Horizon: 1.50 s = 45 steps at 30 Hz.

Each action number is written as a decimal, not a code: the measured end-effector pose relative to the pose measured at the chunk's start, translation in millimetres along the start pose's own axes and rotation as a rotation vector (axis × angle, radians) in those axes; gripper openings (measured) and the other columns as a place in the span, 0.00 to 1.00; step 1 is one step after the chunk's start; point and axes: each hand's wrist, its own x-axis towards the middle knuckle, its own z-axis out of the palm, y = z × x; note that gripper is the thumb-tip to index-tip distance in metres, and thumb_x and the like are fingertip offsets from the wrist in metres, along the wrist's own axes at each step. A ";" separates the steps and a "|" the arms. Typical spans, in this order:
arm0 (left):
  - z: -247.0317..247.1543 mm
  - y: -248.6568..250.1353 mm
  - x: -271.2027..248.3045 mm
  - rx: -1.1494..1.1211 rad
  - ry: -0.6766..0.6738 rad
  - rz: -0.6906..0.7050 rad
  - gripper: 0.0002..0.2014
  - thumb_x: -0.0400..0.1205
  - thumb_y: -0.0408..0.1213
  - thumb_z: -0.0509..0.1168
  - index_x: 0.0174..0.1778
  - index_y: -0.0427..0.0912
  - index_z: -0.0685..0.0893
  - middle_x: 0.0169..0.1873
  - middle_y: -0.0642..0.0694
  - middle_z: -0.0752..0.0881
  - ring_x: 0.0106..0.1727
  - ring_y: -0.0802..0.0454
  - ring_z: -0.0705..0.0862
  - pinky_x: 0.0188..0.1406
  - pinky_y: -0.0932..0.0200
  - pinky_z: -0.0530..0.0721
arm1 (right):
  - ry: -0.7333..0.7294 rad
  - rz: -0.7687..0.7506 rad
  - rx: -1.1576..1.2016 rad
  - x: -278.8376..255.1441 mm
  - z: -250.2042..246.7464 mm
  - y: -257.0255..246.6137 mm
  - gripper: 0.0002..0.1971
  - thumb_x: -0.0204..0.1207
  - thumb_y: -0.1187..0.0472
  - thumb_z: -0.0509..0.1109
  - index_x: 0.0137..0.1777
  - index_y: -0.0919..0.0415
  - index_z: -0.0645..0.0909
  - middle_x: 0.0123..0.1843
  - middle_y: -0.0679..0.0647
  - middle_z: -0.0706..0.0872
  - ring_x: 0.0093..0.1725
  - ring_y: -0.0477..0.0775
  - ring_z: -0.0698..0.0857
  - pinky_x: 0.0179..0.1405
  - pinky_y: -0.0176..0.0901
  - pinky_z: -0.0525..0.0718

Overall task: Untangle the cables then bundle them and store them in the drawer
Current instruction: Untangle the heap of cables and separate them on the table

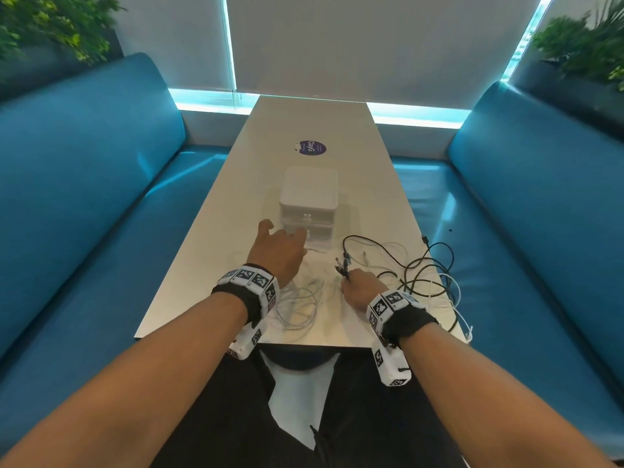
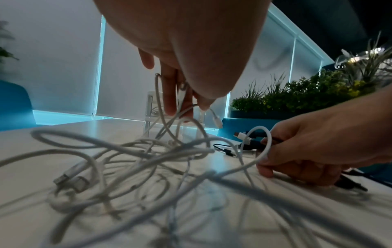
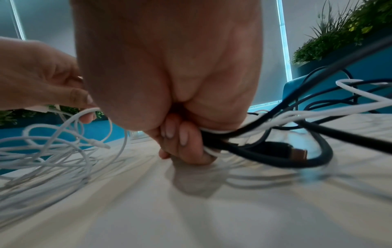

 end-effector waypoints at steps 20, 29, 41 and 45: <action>29.1 53.9 -3.5 -0.162 -0.111 -0.026 0.10 0.91 0.44 0.54 0.57 0.41 0.73 0.43 0.42 0.91 0.42 0.39 0.85 0.54 0.49 0.70 | 0.203 -0.005 0.516 4.6 -22.3 -17.9 0.21 0.85 0.47 0.56 0.56 0.60 0.85 0.56 0.60 0.87 0.57 0.63 0.84 0.52 0.47 0.75; 33.9 51.1 -9.7 -0.164 -0.150 0.027 0.11 0.90 0.43 0.54 0.61 0.47 0.79 0.47 0.48 0.90 0.51 0.43 0.86 0.67 0.45 0.65 | 0.179 -0.169 0.289 2.4 -15.3 -16.3 0.17 0.87 0.52 0.59 0.53 0.62 0.85 0.46 0.56 0.87 0.48 0.59 0.85 0.45 0.43 0.74; 44.9 36.5 -9.8 -0.149 -0.216 0.007 0.17 0.92 0.46 0.50 0.52 0.50 0.85 0.44 0.49 0.90 0.49 0.44 0.86 0.61 0.44 0.60 | 0.123 -0.176 0.396 7.8 -22.2 -2.0 0.11 0.87 0.54 0.59 0.48 0.55 0.80 0.44 0.52 0.82 0.49 0.58 0.81 0.47 0.44 0.72; 44.4 35.0 -12.5 -0.150 -0.211 0.026 0.18 0.92 0.48 0.49 0.50 0.51 0.84 0.42 0.50 0.89 0.48 0.45 0.85 0.64 0.43 0.63 | 0.182 -0.200 0.283 4.2 -21.7 -0.5 0.16 0.88 0.53 0.58 0.49 0.59 0.86 0.48 0.55 0.86 0.52 0.60 0.84 0.46 0.44 0.73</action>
